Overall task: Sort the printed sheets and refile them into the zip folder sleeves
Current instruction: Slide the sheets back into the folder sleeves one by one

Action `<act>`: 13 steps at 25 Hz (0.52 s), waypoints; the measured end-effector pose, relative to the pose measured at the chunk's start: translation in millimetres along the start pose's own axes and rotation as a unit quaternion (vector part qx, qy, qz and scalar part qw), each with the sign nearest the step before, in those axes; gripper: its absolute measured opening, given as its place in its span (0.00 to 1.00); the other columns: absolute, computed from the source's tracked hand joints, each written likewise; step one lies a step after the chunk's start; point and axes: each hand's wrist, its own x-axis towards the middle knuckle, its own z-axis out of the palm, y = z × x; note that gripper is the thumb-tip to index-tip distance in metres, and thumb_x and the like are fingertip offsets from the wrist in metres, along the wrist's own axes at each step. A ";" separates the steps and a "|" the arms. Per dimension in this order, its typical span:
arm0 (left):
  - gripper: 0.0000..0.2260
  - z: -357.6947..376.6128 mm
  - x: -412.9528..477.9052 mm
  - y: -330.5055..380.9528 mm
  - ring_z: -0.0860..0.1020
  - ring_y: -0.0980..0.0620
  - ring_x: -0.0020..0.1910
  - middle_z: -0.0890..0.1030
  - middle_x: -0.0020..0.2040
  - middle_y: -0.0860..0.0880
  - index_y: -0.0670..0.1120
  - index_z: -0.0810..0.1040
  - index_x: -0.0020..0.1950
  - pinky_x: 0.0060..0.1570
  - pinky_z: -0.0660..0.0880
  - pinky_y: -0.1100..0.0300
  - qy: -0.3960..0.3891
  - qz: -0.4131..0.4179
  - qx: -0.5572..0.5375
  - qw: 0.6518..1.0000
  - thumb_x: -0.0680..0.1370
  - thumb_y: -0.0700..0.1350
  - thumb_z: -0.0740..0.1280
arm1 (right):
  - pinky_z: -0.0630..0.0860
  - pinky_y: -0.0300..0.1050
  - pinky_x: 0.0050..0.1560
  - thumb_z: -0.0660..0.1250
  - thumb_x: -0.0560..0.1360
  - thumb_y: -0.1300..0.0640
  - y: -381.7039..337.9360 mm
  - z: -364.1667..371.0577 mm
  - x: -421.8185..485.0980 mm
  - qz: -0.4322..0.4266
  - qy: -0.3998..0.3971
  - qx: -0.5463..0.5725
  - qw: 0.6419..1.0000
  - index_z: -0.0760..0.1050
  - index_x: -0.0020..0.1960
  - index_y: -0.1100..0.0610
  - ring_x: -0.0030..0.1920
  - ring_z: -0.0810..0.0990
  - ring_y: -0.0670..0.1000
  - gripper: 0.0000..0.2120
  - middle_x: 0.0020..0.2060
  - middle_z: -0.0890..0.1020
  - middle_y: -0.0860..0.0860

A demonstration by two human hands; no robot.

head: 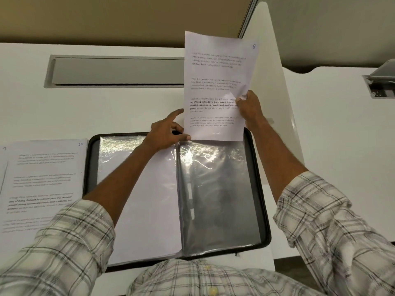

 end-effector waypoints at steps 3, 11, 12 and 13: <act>0.40 -0.1 4.1 2.2 0.79 0.58 0.55 0.83 0.49 0.57 0.56 0.65 0.79 0.68 0.60 0.58 -0.020 -0.007 0.029 0.999 0.72 0.57 0.79 | 0.76 0.50 0.60 0.60 0.81 0.59 0.3 3.3 -0.8 -0.010 0.011 -0.008 1.000 0.71 0.63 0.61 0.59 0.77 0.55 0.12 0.61 0.78 0.56; 0.25 -14.9 43.5 15.7 0.78 0.51 0.61 0.82 0.62 0.56 0.58 0.74 0.74 0.72 0.65 0.42 -0.150 -0.036 0.126 0.980 0.79 0.64 0.65 | 0.76 0.55 0.65 0.60 0.81 0.60 9.6 3.9 -3.0 -0.039 0.050 -0.029 0.998 0.73 0.64 0.63 0.61 0.78 0.57 0.13 0.63 0.78 0.58; 0.24 -13.0 43.3 16.6 0.79 0.50 0.62 0.81 0.64 0.55 0.57 0.73 0.75 0.72 0.66 0.42 -0.149 -0.030 0.108 0.982 0.80 0.63 0.64 | 0.76 0.53 0.64 0.60 0.81 0.61 10.7 3.6 -3.1 -0.041 0.056 -0.026 0.997 0.73 0.64 0.63 0.60 0.78 0.57 0.13 0.62 0.79 0.58; 0.25 -9.9 42.1 15.6 0.79 0.49 0.62 0.81 0.66 0.53 0.55 0.72 0.75 0.71 0.69 0.41 -0.152 -0.024 0.065 0.986 0.81 0.62 0.64 | 0.77 0.51 0.63 0.59 0.82 0.61 10.9 3.3 -3.8 -0.042 0.064 -0.024 0.997 0.73 0.64 0.63 0.59 0.78 0.56 0.13 0.62 0.79 0.58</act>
